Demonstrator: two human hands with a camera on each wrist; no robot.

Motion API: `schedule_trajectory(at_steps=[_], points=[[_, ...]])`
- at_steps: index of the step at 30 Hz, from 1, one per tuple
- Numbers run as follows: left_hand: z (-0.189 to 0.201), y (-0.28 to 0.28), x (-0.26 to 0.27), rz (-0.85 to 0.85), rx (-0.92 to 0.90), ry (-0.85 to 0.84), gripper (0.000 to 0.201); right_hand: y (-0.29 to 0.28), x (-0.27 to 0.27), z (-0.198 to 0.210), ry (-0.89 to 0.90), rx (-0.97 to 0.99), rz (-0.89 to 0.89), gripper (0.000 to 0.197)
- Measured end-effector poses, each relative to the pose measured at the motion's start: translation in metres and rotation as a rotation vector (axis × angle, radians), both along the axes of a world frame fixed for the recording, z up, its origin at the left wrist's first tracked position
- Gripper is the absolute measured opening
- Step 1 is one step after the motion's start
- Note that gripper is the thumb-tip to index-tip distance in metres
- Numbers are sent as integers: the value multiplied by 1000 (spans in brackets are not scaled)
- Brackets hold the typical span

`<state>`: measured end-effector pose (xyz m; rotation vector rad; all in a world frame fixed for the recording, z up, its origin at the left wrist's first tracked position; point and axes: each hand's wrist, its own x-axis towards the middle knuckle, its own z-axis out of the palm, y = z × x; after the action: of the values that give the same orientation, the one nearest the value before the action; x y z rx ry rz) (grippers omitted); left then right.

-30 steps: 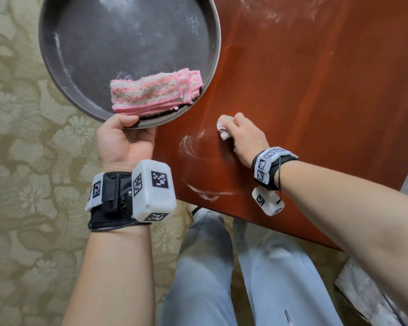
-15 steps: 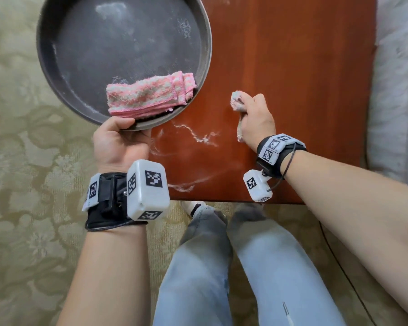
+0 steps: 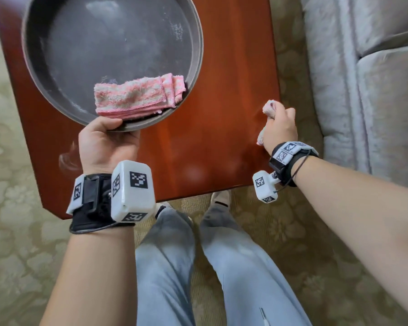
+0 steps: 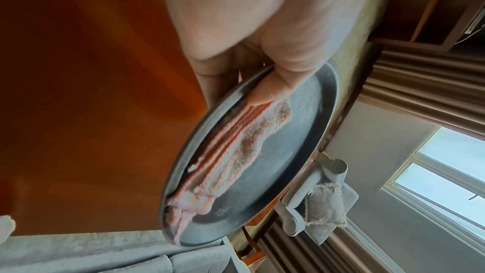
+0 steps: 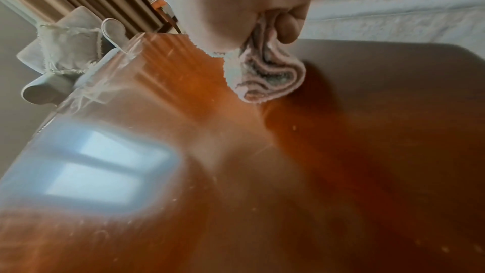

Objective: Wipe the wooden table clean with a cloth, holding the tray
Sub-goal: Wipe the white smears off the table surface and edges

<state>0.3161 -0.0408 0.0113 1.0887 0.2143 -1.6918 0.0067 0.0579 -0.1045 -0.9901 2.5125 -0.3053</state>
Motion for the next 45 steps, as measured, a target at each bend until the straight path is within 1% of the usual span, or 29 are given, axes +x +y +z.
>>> schedule_trajectory(at_steps=[2, 5, 8, 10, 13, 17, 19, 21, 23, 25, 28, 30, 31, 34, 37, 40, 43, 45], points=[[-5, 3, 0, 13, -2, 4, 87, 2, -2, -6, 27, 27, 8, 45], [-9, 5, 9, 16, -6, -13, 78, -3, 9, -12, 90, 29, 63, 54], [-12, 4, 24, 13, -16, -32, 66, -16, 39, -14, 97, 18, 178, 54], [-12, 2, 37, 11, -22, -36, 63, -29, 69, -16, 86, 29, 272, 51], [-14, -1, 61, 32, -34, -34, 69, -51, 126, -19, 60, 61, 381, 52], [-18, -6, 91, 48, -25, -28, 73, -63, 195, -21, 18, 49, 627, 50], [-21, -8, 105, 65, -28, -23, 80, -65, 220, -22, 3, 65, 721, 53], [-23, -10, 114, 84, -32, -8, 88, -68, 232, -22, -44, 64, 762, 57], [-24, -11, 118, 88, -38, 10, 87, -70, 228, -17, -135, 33, 736, 57], [-24, -13, 118, 78, -39, 25, 76, -74, 208, -11, -152, -35, 613, 50], [-27, -17, 114, 78, -40, 37, 62, -83, 158, -10, -90, -132, 392, 50], [-27, -21, 110, 61, -37, 33, 56, -88, 121, -9, -17, -189, 265, 44], [-27, -22, 108, 50, -35, 28, 55, -90, 104, -9, 23, -187, 214, 43], [-28, -26, 105, 36, -28, 21, 54, -94, 65, -11, 124, -72, 109, 44], [-29, -30, 110, 29, -21, 9, 65, -95, 58, -17, 138, -5, 89, 48], [-31, -34, 120, 27, -20, 9, 73, -96, 81, -19, 121, 1, 151, 46], [-33, -37, 133, 43, -26, 25, 70, -106, 111, -21, 70, 8, 243, 39], [-33, -38, 143, 47, -31, 27, 67, -114, 134, -23, 19, 43, 275, 40]])
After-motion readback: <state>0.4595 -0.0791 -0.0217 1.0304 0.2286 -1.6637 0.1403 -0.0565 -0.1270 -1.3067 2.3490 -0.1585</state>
